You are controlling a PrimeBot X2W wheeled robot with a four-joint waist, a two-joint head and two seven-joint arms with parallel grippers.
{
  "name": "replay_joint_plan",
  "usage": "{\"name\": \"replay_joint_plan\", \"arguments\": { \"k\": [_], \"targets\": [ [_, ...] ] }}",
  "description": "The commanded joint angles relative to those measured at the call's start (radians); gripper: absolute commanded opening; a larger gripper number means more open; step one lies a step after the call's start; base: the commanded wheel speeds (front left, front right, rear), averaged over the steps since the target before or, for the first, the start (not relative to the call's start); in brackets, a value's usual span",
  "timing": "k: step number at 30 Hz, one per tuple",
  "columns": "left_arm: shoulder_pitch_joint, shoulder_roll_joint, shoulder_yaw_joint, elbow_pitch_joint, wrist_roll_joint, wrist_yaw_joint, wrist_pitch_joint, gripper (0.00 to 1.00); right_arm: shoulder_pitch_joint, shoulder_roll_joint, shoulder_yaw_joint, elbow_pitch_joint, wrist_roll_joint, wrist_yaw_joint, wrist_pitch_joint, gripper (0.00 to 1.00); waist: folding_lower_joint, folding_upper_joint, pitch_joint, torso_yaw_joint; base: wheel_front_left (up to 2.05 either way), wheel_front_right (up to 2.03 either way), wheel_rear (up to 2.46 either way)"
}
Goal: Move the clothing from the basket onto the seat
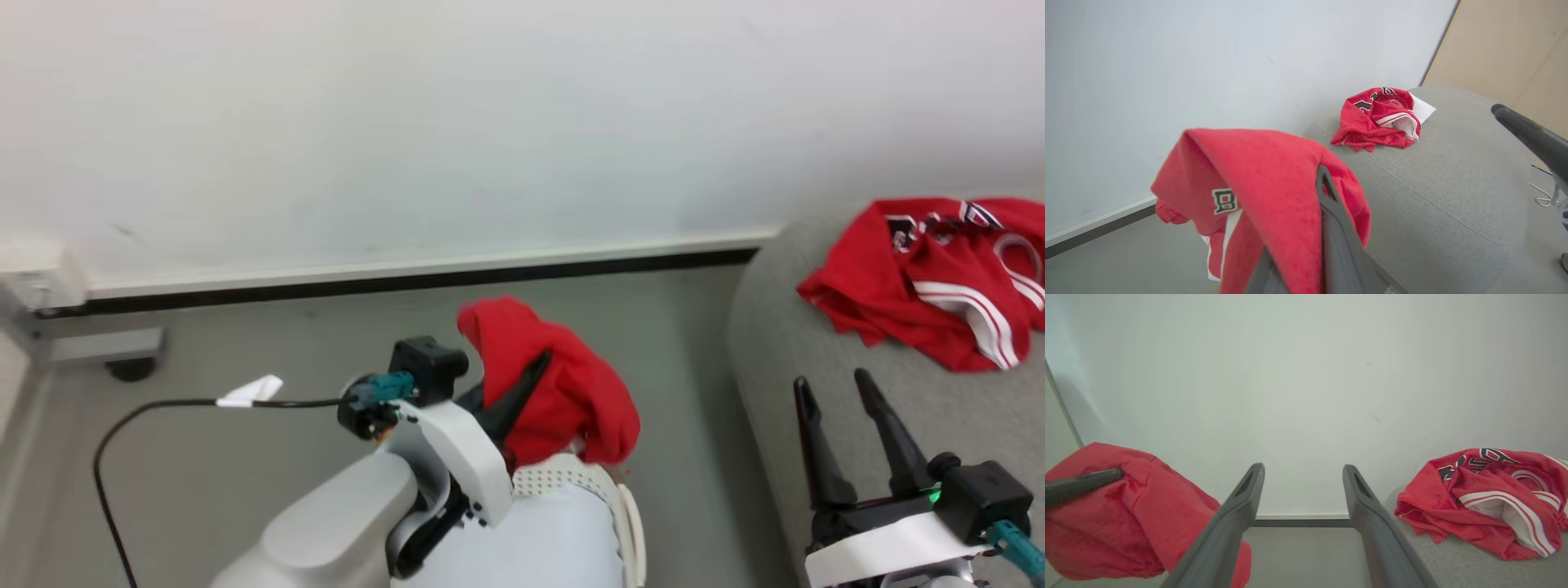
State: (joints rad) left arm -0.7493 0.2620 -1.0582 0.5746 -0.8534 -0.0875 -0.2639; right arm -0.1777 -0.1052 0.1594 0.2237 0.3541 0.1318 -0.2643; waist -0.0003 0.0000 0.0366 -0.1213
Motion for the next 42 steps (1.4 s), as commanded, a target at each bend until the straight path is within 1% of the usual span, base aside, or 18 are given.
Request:
{"name": "replay_joint_plan", "arguments": {
  "k": [1, 5, 10, 14, 20, 22, 27, 30, 32, 38, 42],
  "targets": [
    [0.012, 0.009, 0.017, -0.017, 0.019, 0.005, 0.000, 0.00, 0.015, -0.005, 0.006, 0.000, 0.005, -0.002, 0.000, 1.00, 0.0003, 0.0000, -0.030, 0.034, 0.00, 0.00, 0.00],
    [0.019, 0.026, 0.088, -0.099, 0.070, 0.029, 0.000, 0.00, 0.021, 0.003, 0.029, -0.003, 0.009, -0.002, 0.000, 1.00, 0.0003, 0.0000, -0.045, 0.055, 0.00, 0.00, 0.00],
    [0.033, 0.040, 0.151, -0.181, 0.107, 0.055, 0.000, 0.00, 0.022, 0.013, 0.065, -0.006, 0.009, -0.002, 0.000, 1.00, 0.0003, 0.0000, -0.054, 0.073, 0.00, 0.00, 0.00],
    [0.049, 0.044, 0.175, -0.218, 0.127, 0.063, 0.000, 0.00, 0.020, 0.014, 0.097, 0.001, 0.003, -0.002, 0.000, 1.00, 0.0003, 0.0000, -0.055, 0.084, 0.00, 0.00, 0.00],
    [0.069, 0.043, 0.187, -0.234, 0.138, 0.066, -0.001, 0.00, 0.012, 0.005, 0.134, 0.014, -0.005, -0.002, 0.000, 1.00, 0.0003, 0.0000, -0.052, 0.092, 0.00, 0.00, 0.00],
    [0.073, 0.039, 0.188, -0.236, 0.139, 0.065, -0.001, 0.00, 0.004, -0.011, 0.182, 0.027, -0.026, -0.002, 0.000, 1.00, 0.0003, 0.0000, -0.052, 0.095, 0.00, 0.00, 0.00],
    [0.085, 0.017, 0.178, -0.246, 0.152, 0.056, -0.001, 0.00, -0.025, -0.009, 0.267, 0.065, -0.040, -0.002, 0.000, 1.00, 0.0003, 0.0000, -0.053, 0.106, 0.00, 0.00, 0.00],
    [0.098, 0.000, 0.160, -0.254, 0.164, 0.047, -0.001, 0.00, -0.056, -0.005, 0.304, 0.103, -0.057, -0.002, 0.000, 1.00, 0.0003, 0.0000, -0.054, 0.119, 0.00, 0.00, 0.00],
    [0.108, -0.013, 0.145, -0.257, 0.172, 0.044, -0.001, 0.00, -0.081, -0.009, 0.326, 0.146, -0.087, -0.002, 0.000, 1.00, 0.0003, 0.0000, -0.056, 0.130, 0.00, 0.00, 0.00],
    [0.133, -0.049, 0.099, -0.273, 0.183, 0.032, 0.003, 0.00, -0.150, -0.002, 0.366, 0.311, -0.141, -0.002, 0.000, 1.00, 0.0003, 0.0000, -0.066, 0.174, 0.00, 0.00, 0.00],
    [0.146, -0.062, 0.071, -0.286, 0.185, 0.026, 0.012, 0.00, -0.182, 0.009, 0.339, 0.374, -0.162, -0.002, 0.000, 1.00, 0.0003, 0.0000, -0.071, 0.204, 0.00, 0.00, 0.00]
  ]
}}
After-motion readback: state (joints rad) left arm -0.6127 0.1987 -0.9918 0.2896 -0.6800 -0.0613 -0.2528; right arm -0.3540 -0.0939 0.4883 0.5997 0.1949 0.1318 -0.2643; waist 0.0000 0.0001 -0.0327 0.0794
